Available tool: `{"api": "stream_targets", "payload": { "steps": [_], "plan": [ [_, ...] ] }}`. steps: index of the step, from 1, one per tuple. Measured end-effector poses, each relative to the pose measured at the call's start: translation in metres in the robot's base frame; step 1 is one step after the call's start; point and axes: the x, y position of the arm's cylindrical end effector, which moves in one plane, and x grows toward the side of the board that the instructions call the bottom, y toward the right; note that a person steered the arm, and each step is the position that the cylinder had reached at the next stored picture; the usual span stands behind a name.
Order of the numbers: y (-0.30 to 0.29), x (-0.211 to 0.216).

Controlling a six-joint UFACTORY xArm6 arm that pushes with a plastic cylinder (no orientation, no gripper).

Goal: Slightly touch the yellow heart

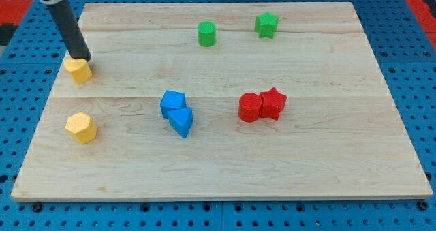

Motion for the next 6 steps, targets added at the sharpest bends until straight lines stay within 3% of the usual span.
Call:
{"api": "stream_targets", "payload": {
  "steps": [2,5,6],
  "plan": [
    [0.014,0.078],
    [-0.010,0.043],
    [0.013,0.083]
  ]
}}
